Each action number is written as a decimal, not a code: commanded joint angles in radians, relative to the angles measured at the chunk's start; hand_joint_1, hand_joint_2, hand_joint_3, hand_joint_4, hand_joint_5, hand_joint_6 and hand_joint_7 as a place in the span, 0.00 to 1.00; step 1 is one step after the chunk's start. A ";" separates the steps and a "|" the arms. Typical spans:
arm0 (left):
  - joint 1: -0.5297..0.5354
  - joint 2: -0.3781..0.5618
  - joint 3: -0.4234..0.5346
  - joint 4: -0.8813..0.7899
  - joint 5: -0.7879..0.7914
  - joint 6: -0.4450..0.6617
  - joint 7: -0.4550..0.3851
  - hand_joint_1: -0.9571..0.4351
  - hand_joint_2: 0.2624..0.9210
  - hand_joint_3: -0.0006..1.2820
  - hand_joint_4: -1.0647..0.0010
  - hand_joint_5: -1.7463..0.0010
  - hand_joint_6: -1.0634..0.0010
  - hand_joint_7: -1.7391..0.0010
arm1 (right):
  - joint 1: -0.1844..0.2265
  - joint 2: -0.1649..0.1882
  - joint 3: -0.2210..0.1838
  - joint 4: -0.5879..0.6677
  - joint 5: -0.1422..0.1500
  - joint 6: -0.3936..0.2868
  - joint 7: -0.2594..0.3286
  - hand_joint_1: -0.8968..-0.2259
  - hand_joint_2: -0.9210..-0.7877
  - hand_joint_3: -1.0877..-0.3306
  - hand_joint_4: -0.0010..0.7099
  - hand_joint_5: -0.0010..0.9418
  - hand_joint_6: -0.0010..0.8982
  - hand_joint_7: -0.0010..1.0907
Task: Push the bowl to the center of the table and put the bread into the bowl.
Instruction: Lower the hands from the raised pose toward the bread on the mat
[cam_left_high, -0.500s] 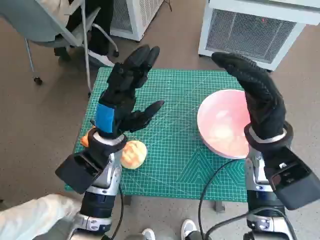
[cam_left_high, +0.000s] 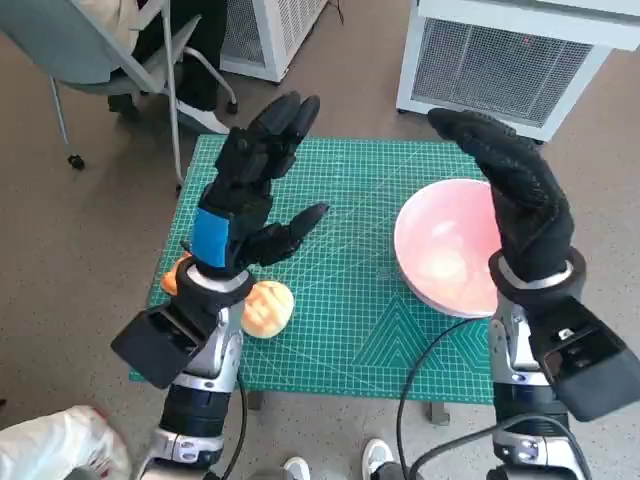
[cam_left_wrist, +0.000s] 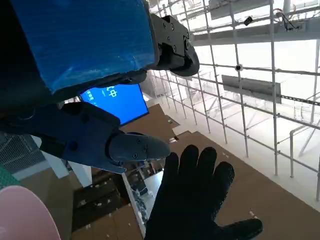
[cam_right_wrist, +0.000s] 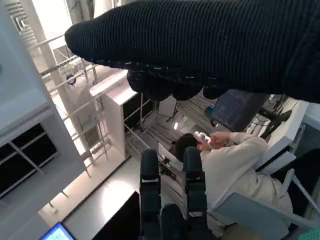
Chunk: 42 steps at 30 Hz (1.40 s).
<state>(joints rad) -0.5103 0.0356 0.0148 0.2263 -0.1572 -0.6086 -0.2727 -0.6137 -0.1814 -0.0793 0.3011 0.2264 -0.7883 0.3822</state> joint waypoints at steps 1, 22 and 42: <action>0.010 0.001 -0.003 -0.003 0.001 -0.003 -0.004 0.44 1.00 0.22 0.68 1.00 0.82 0.76 | 0.028 0.001 -0.005 0.007 -0.001 0.004 -0.002 0.52 0.00 0.41 0.36 0.00 0.13 0.35; 0.023 0.003 0.004 -0.005 -0.008 -0.004 -0.007 0.44 1.00 0.22 0.67 1.00 0.82 0.75 | 0.079 -0.090 -0.139 0.038 0.046 -0.019 -0.022 0.48 0.00 0.41 0.34 0.00 0.12 0.35; 0.046 0.019 0.032 -0.004 -0.033 -0.005 -0.024 0.42 1.00 0.23 0.67 1.00 0.83 0.75 | 0.001 -0.242 -0.383 0.743 -0.030 -0.119 -0.306 0.53 0.00 0.35 0.31 0.00 0.18 0.21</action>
<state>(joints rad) -0.4817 0.0448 0.0371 0.2245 -0.1725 -0.6089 -0.2907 -0.6072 -0.4151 -0.4481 0.9387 0.1991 -0.9300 0.1115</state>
